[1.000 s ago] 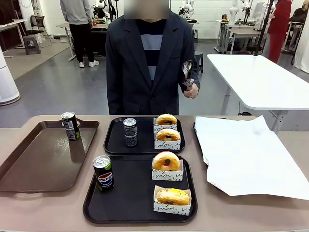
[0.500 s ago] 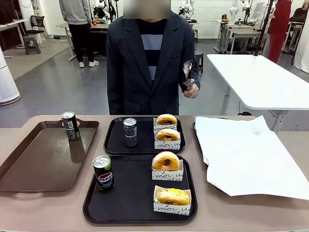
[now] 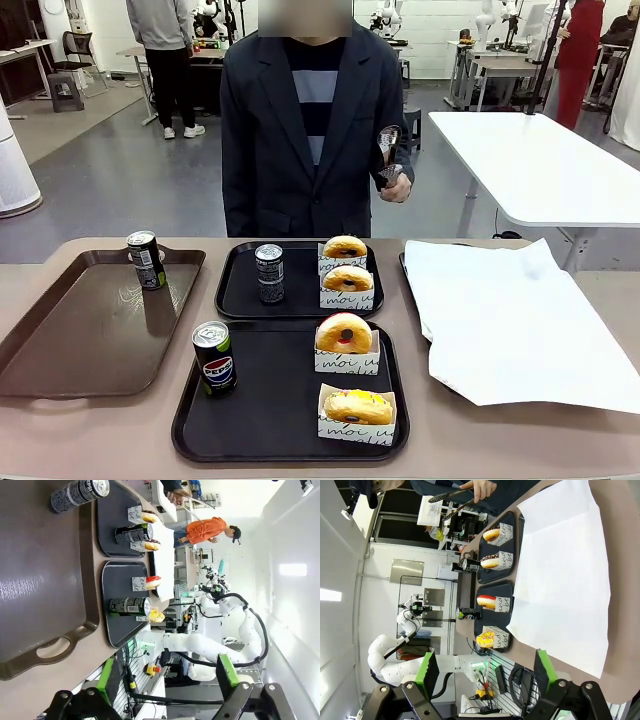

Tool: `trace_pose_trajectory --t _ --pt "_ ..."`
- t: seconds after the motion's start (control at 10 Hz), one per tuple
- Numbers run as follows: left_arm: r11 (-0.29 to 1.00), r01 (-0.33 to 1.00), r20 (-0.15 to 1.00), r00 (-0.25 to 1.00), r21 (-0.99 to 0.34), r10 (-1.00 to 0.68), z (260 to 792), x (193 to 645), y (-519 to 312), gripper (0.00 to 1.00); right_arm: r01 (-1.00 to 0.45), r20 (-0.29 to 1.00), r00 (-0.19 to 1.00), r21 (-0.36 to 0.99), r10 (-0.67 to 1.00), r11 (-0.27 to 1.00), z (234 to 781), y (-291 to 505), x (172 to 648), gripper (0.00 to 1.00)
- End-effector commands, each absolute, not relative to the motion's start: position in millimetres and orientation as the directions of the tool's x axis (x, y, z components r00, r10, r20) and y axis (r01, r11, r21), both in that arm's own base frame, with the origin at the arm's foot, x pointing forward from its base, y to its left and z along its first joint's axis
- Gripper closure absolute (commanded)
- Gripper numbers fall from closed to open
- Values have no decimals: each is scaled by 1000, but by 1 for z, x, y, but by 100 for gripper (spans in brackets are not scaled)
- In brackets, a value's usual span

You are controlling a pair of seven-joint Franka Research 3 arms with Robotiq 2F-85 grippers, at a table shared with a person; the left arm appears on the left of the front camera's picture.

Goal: Set up donuts and drinks on trays.
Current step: Pick up one Pepsi coke from the Handle tray and place it on the Flat Tray without a Pepsi coke.

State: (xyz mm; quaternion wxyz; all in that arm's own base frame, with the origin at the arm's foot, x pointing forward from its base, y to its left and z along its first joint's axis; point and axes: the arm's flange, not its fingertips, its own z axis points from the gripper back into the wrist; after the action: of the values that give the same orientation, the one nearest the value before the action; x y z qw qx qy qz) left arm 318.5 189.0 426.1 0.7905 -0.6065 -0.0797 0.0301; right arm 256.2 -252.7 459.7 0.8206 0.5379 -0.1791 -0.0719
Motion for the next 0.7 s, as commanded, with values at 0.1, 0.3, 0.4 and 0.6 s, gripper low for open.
trace_pose_trajectory --t 0.1,0.3,0.4,0.6 --pt "262 51 92 985 -964 146 425 319 189 0 -98 235 921 912 -310 399 460 -253 257 0" --pt "262 51 92 985 -964 146 425 319 189 0 -98 235 921 912 -310 399 460 -253 257 0" --pt "262 51 92 985 -964 146 425 319 189 0 -98 235 921 912 -310 399 460 -253 257 0" --pt "262 51 92 985 -964 146 425 319 189 0 -98 235 921 912 -310 399 460 -253 257 0"
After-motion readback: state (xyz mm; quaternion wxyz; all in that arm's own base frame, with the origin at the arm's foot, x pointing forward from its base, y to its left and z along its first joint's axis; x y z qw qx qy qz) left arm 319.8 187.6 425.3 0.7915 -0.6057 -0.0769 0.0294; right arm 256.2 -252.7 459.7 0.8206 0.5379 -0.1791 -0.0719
